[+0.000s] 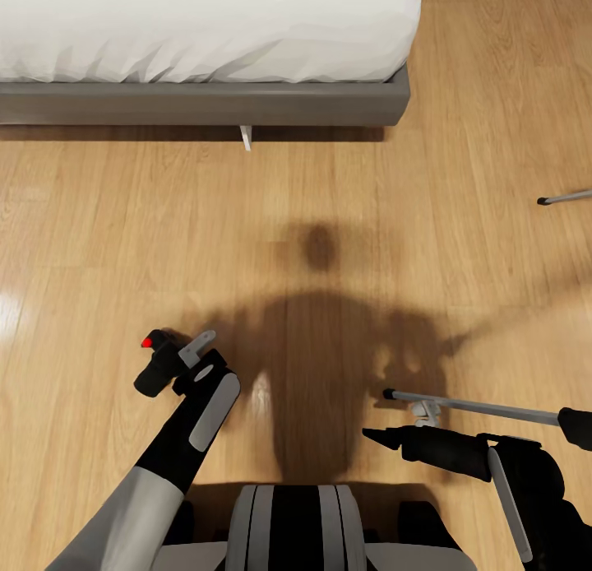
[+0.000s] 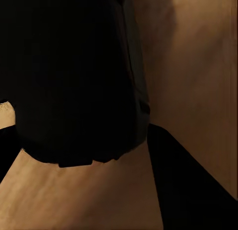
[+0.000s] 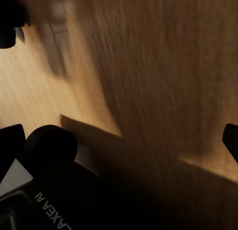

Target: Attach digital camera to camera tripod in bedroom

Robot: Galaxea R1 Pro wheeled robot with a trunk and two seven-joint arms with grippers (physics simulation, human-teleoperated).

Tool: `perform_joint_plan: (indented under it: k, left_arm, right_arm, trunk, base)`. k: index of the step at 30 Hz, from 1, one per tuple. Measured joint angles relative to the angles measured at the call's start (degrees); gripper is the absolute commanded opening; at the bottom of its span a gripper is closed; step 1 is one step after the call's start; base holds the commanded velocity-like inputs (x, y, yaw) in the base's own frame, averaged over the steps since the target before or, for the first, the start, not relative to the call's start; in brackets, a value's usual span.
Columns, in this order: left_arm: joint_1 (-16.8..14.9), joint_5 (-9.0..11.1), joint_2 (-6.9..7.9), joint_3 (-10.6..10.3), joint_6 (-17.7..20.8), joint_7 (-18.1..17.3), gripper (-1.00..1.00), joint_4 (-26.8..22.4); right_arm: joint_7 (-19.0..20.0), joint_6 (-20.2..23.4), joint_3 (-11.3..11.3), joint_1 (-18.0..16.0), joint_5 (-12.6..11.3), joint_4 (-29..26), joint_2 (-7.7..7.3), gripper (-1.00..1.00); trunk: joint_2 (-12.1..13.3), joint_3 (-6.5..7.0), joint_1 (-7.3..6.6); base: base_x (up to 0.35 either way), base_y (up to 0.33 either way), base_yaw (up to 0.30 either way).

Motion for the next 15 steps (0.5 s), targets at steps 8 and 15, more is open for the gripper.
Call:
perform_joint_plan:
  k: [8,15]
  left_arm:
    - [0.01,0.02,-0.42,-4.39,2.64,4.15,-1.00,-10.60]
    - [0.01,-0.01,-0.40,-13.29,4.15,12.04,-1.00,-15.51]
  right_arm:
    - [0.00,0.00,0.00,0.00,0.00,0.00,0.00,1.00]
    - [0.00,0.00,0.06,0.00,0.00,0.00,0.10,1.00]
  trunk:
    - [0.00,0.00,0.00]
    - [0.00,0.00,0.00]
  base:
    - [0.000,0.000,0.000]
    - [0.000,0.000,0.000]
